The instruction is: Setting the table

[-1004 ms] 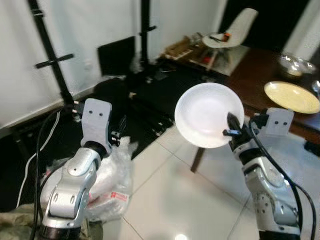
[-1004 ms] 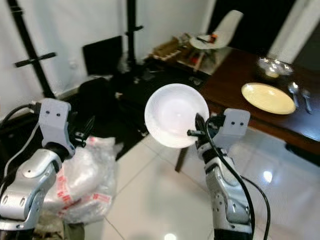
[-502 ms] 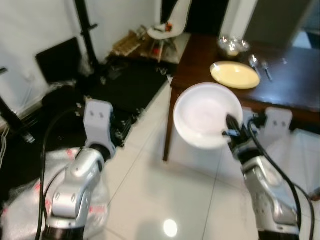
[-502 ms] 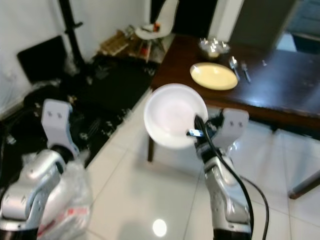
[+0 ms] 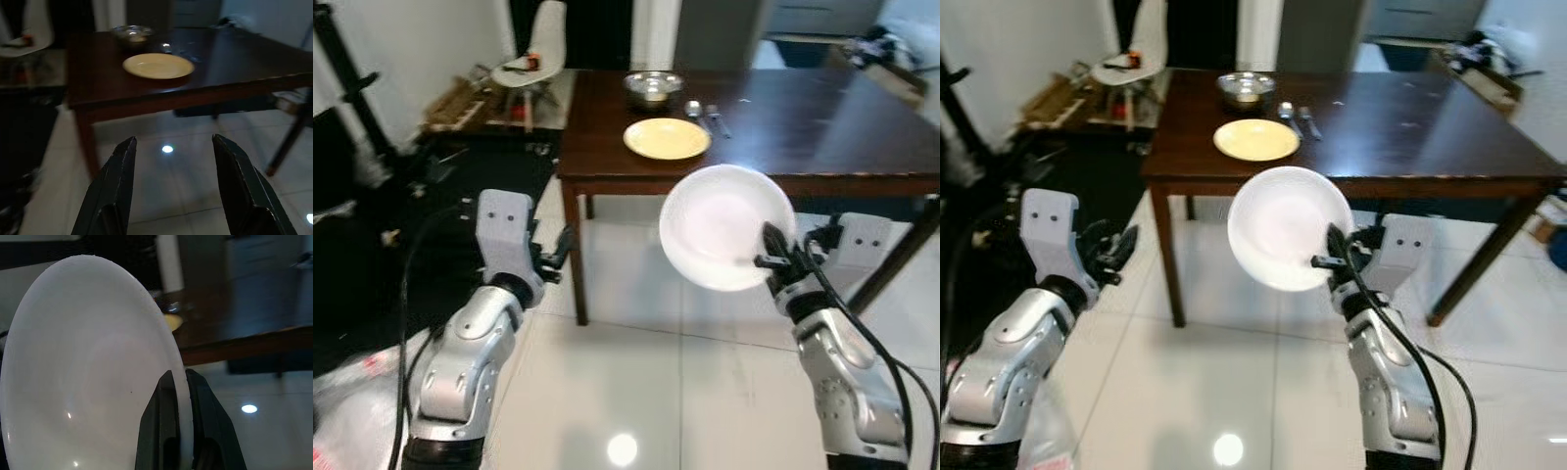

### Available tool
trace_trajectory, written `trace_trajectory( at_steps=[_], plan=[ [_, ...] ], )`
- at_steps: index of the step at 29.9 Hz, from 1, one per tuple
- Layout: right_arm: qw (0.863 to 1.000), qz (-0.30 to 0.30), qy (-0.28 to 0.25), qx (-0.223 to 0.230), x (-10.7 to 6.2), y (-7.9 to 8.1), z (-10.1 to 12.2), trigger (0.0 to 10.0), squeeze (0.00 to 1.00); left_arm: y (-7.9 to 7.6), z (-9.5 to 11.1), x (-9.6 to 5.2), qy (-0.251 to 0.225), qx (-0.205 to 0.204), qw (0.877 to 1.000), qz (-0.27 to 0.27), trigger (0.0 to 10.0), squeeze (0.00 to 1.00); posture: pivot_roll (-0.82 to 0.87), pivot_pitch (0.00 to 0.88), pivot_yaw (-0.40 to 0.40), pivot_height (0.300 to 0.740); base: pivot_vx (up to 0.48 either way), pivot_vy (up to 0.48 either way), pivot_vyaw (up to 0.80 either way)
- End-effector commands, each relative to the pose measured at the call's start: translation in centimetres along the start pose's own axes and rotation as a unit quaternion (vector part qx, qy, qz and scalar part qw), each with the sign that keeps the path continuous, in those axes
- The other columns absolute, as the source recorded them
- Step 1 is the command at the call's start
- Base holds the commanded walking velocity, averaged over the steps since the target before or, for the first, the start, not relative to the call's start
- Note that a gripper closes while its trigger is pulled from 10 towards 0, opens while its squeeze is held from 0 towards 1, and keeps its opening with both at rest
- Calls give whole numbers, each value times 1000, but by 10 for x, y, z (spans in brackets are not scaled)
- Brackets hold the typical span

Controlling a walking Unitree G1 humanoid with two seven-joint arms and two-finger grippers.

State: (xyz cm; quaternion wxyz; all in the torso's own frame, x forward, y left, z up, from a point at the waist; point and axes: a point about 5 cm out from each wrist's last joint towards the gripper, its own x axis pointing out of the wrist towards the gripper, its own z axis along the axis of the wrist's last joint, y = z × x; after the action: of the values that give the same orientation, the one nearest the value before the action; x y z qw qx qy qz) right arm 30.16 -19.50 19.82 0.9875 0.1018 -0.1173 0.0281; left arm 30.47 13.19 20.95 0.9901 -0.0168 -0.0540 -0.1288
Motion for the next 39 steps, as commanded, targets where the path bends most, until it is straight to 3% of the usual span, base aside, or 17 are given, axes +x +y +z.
trace_trajectory(
  at_steps=[1,17,23,39],
  plan=[
    [1000,2,2,6,-1,2,-1,10000,0,0,-4,1,7,1,1000,-1,10000,0,-37,18,70,740,0,0,-788],
    [1000,-9,-4,7,-1,0,1,10000,0,-19,4,22,-32,9,999,-35,10000,0,-63,8,77,740,19,-60,-776],
    [1000,-13,-4,4,-2,-1,2,10000,0,-28,7,26,-41,5,998,-55,10000,0,-70,7,79,740,325,-350,0],
    [1000,-13,-3,3,-1,-2,2,10000,0,-35,4,28,-46,5,997,-67,10000,0,-73,2,74,740,328,-347,0]
  ],
)
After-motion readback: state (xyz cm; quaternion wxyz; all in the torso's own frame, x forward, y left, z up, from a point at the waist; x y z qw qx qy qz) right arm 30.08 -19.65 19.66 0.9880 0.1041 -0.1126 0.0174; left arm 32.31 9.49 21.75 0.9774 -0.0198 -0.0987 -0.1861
